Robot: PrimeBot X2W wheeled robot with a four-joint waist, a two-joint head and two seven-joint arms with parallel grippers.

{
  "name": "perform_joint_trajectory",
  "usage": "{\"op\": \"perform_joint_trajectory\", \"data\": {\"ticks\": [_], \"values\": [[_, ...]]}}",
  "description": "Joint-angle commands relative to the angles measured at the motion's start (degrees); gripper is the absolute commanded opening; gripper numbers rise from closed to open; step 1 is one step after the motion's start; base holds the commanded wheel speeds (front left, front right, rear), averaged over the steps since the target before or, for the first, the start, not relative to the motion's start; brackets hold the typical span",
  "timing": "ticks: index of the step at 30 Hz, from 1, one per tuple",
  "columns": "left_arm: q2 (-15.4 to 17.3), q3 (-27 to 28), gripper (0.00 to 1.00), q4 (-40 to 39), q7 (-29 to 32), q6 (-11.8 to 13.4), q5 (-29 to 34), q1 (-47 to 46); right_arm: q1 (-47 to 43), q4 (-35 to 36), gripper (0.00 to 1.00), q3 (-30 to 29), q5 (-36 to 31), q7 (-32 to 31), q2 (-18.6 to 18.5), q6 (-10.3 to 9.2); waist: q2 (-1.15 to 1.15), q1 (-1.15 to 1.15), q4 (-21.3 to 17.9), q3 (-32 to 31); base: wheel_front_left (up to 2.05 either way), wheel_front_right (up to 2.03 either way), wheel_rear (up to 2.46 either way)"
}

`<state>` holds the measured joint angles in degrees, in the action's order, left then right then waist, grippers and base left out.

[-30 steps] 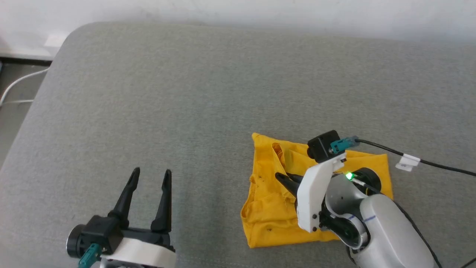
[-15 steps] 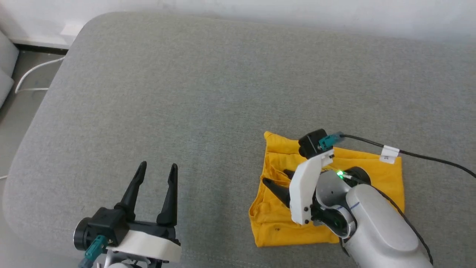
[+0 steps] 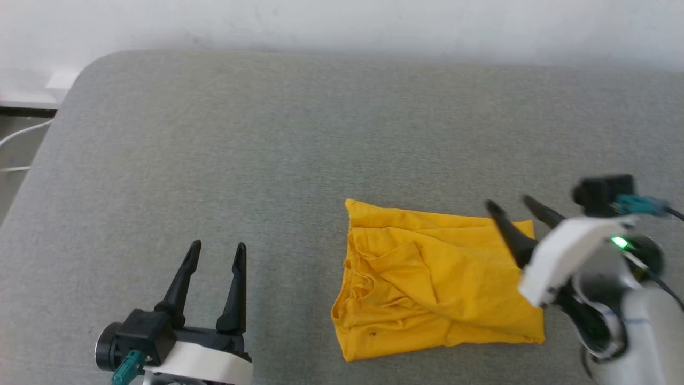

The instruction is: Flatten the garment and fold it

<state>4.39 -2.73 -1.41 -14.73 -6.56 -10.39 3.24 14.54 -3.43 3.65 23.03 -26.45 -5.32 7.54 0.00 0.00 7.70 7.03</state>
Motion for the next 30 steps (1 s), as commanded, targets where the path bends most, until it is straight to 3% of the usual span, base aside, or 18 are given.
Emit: {"op": "perform_joint_trajectory", "data": {"ticks": [1,7,12,29,30], "values": [[0.48,0.10,1.00,-0.80,-0.27,0.11,0.70,0.12,-3.22,3.44,1.00,-2.52,-1.92,-1.46,-0.59,-0.05,0.00,0.00,-1.66,0.84,0.00,0.00,0.00],[0.72,0.35,1.00,-2.01,-0.27,0.28,0.66,0.00,-9.72,10.28,1.00,-7.63,-4.95,-5.93,-1.76,-0.05,0.00,0.00,-3.20,3.92,0.00,0.00,0.00],[0.89,0.16,1.00,-2.25,-0.27,0.20,0.57,-0.80,-11.71,10.78,1.00,-6.99,-7.56,-7.05,-2.34,-0.05,0.00,0.00,-3.05,6.22,0.00,0.00,0.00],[2.00,-0.04,1.00,-1.99,-0.27,0.23,0.41,-2.23,-8.99,-2.02,1.00,-6.33,-5.82,-6.55,-0.49,-0.05,0.00,0.00,-0.84,8.69,0.00,0.00,0.00],[2.06,-0.09,1.00,-1.94,-0.27,0.23,0.39,-2.28,-8.55,-2.83,0.89,-6.49,-5.33,-6.47,-0.20,-0.05,0.00,0.00,-0.87,8.79,0.00,0.00,0.00]]}}
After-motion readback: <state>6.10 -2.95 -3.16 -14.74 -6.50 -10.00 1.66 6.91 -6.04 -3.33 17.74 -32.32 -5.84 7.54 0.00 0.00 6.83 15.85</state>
